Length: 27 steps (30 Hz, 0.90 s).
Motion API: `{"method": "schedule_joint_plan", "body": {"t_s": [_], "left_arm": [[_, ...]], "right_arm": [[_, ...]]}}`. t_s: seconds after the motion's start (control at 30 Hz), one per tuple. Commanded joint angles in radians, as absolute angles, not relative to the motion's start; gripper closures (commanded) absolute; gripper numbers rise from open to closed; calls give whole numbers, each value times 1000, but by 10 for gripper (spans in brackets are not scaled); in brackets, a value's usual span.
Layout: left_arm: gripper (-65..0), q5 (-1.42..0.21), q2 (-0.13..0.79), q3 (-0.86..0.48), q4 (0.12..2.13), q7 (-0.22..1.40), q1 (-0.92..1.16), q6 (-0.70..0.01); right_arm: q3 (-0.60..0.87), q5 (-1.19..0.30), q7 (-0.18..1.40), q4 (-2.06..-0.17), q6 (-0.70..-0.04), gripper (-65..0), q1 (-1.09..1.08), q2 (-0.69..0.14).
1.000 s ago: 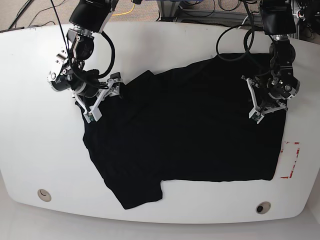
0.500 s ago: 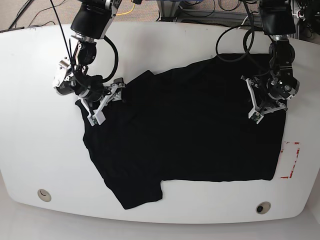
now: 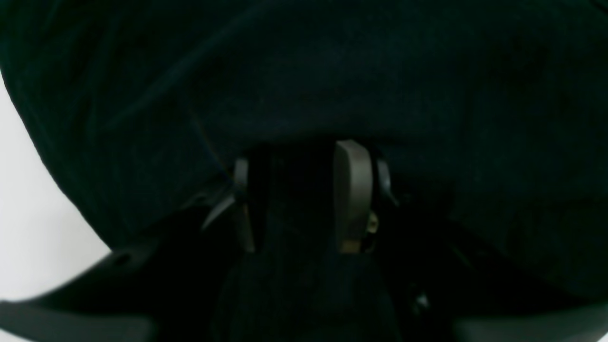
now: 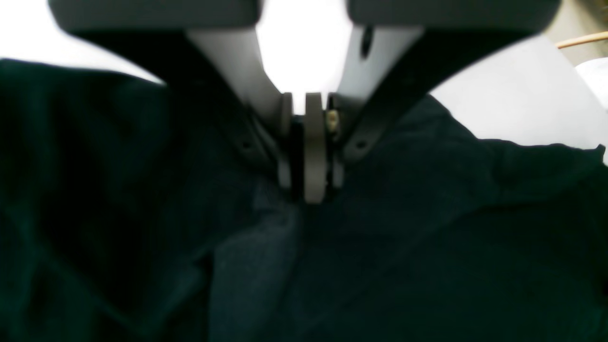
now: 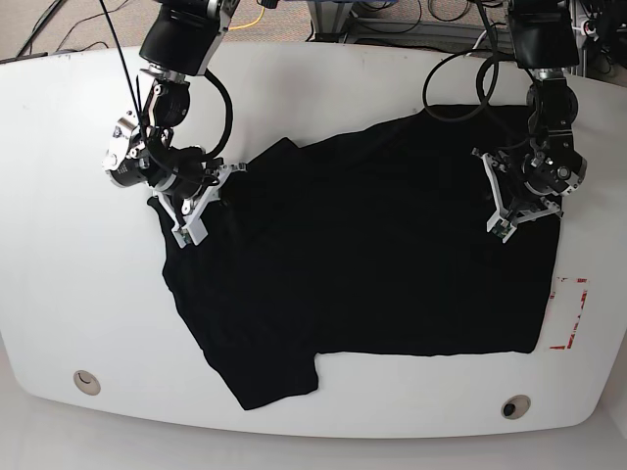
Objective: Layout the t-shirt on the table in an organized manner, then fold the t-shirt properly
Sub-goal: 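Regrasp the shirt side with the right gripper and tug it outward, then pull the collar edge with both grippers away from the hem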
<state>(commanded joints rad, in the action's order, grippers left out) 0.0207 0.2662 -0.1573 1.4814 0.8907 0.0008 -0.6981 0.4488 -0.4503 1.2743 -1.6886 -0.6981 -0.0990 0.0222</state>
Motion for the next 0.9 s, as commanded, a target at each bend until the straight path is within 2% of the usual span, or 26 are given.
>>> {"method": "schedule_joint_plan", "body": {"t_s": [0.3,0.5,0.8,0.9], "left_arm": [[-214,21,266,-157,1481,891,1,-698],[-214,21,266,-157,1481,891,2,-698],[-214,21,266,-157,1481,891,8,-698],[-214,21,266,-157,1481,891,8,-698]], "right_arm": [[455,-450,1320,-1977,-698,0,82,82],[456,-453,1314,-2031,-698,0,254,113],[547,-650,1280,-2034,-698,0,443,105],[582,-727,1280,-2034,-654,0,472,88]]}}
